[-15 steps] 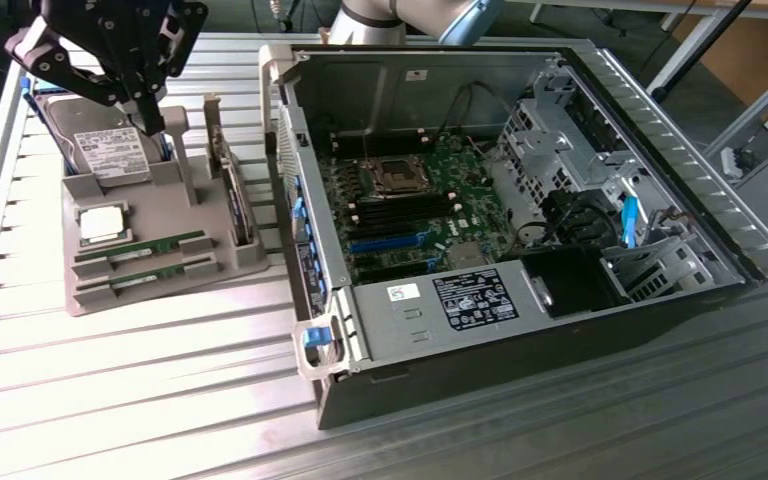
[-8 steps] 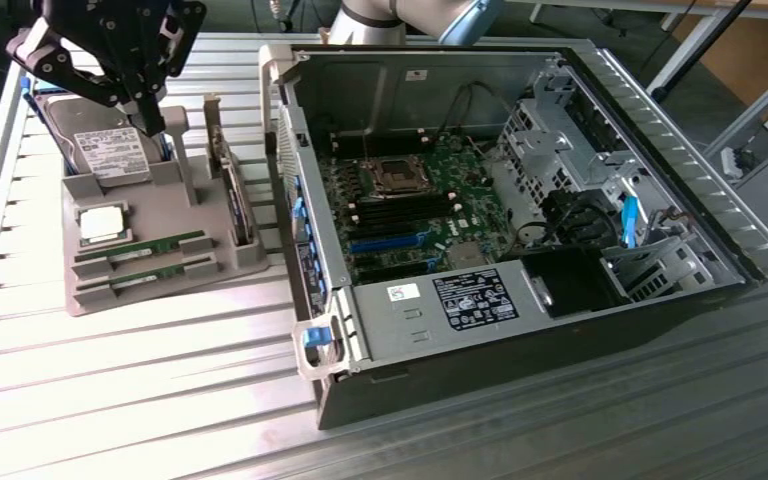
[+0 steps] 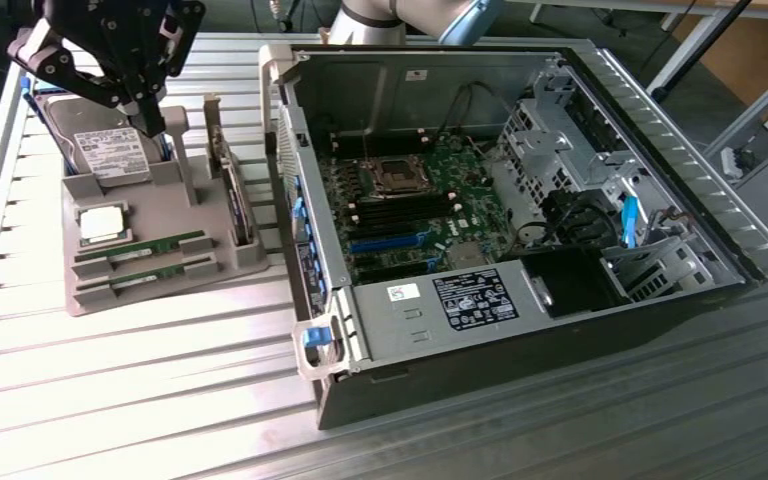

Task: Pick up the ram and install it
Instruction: 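Pick up the ram and move it above insertion slot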

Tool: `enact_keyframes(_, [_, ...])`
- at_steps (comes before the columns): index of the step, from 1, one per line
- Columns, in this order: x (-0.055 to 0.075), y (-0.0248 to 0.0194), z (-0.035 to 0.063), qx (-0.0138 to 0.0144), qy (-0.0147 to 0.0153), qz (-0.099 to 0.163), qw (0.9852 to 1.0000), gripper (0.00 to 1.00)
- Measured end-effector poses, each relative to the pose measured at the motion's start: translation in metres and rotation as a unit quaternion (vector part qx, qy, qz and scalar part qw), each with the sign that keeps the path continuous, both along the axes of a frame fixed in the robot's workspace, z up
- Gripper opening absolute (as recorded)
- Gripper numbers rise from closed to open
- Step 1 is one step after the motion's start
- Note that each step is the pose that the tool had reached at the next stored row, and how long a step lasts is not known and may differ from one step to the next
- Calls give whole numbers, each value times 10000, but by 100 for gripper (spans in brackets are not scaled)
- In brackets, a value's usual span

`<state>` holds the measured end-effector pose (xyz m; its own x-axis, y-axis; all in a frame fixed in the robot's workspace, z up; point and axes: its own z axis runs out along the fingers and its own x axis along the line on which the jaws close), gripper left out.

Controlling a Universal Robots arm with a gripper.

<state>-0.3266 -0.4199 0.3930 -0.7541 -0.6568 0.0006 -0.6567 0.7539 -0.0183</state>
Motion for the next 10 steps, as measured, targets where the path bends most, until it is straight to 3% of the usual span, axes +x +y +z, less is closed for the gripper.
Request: enact_keyframes(10, [0, 0, 0, -54, 0, 383, 9993, 9])
